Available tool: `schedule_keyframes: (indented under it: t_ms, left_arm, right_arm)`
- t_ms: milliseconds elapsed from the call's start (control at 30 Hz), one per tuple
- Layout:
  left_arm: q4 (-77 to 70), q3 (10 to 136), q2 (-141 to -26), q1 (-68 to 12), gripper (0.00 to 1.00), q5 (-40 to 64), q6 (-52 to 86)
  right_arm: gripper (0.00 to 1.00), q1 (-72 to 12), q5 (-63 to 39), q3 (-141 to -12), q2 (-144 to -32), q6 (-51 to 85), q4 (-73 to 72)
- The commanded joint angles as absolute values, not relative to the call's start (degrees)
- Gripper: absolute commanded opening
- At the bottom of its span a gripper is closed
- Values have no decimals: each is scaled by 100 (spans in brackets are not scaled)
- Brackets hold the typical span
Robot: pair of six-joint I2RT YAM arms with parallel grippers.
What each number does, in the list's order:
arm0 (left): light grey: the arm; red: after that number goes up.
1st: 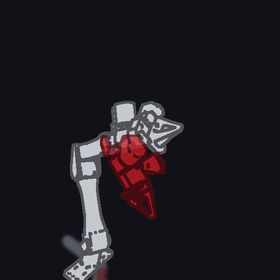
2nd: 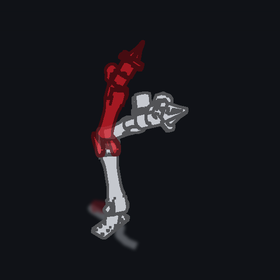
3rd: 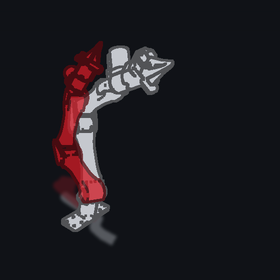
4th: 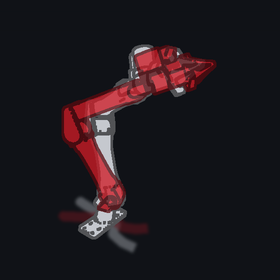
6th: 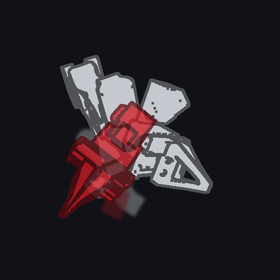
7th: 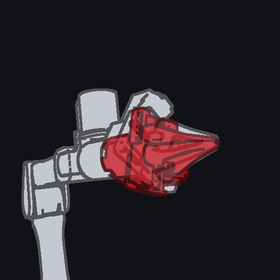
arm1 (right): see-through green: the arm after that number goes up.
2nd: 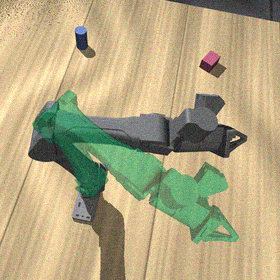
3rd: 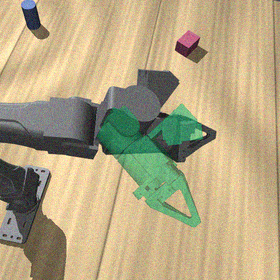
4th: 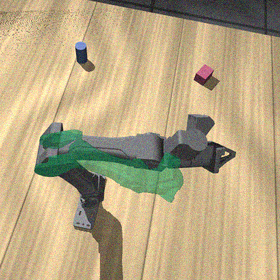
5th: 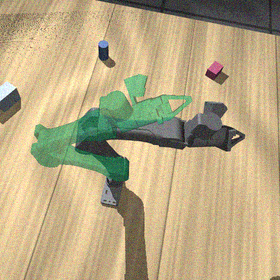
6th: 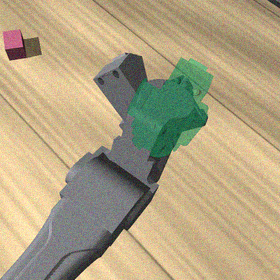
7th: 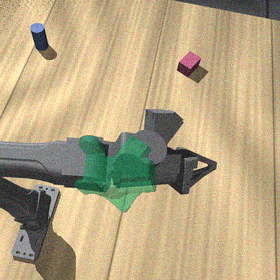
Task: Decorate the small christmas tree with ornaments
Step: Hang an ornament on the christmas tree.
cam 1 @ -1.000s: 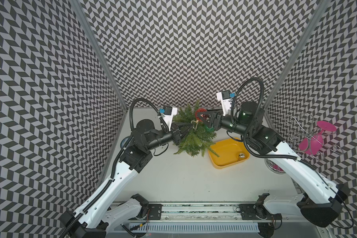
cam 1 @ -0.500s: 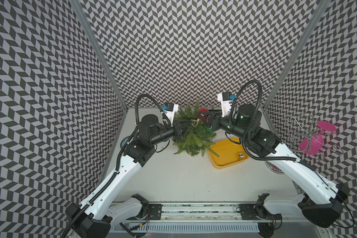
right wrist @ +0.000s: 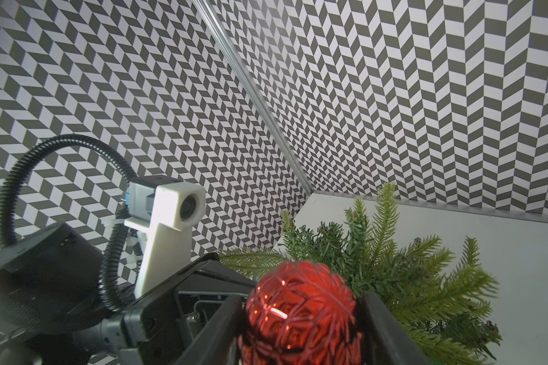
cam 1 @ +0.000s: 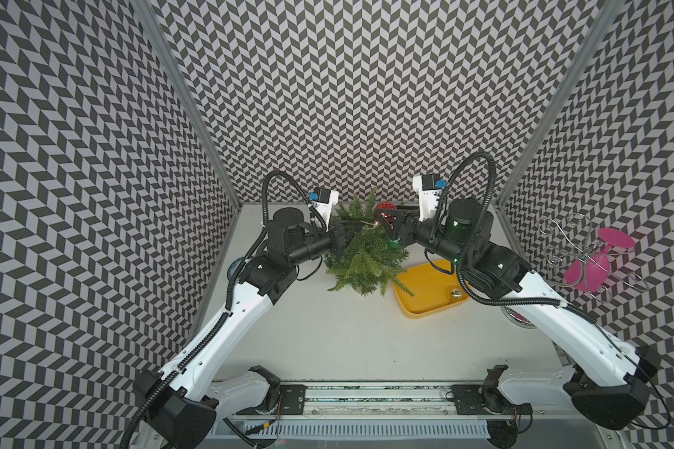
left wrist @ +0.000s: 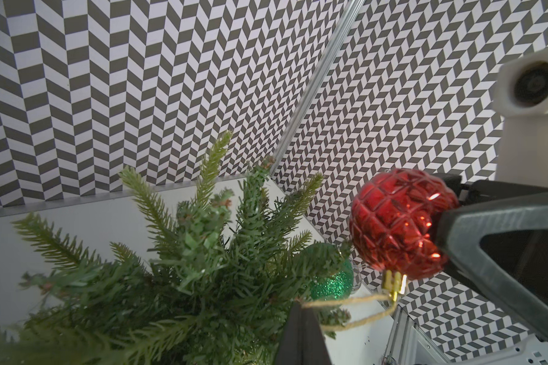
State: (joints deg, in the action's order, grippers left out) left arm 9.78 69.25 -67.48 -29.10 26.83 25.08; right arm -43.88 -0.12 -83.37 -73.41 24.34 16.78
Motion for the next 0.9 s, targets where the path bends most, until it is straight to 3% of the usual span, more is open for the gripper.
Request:
schedule_keyframes:
  t_ms: [0,867]
  left_arm:
    - [1116,7189,-6780,-2874,0,2716,2409]
    - [1176,7251,-6851,-2875,0,2892,2413]
  right_arm:
    - [56,-4468,218,-8433,-7170,2317,1630]
    - [56,-4685,830,-7861,-6880,2679,1483]
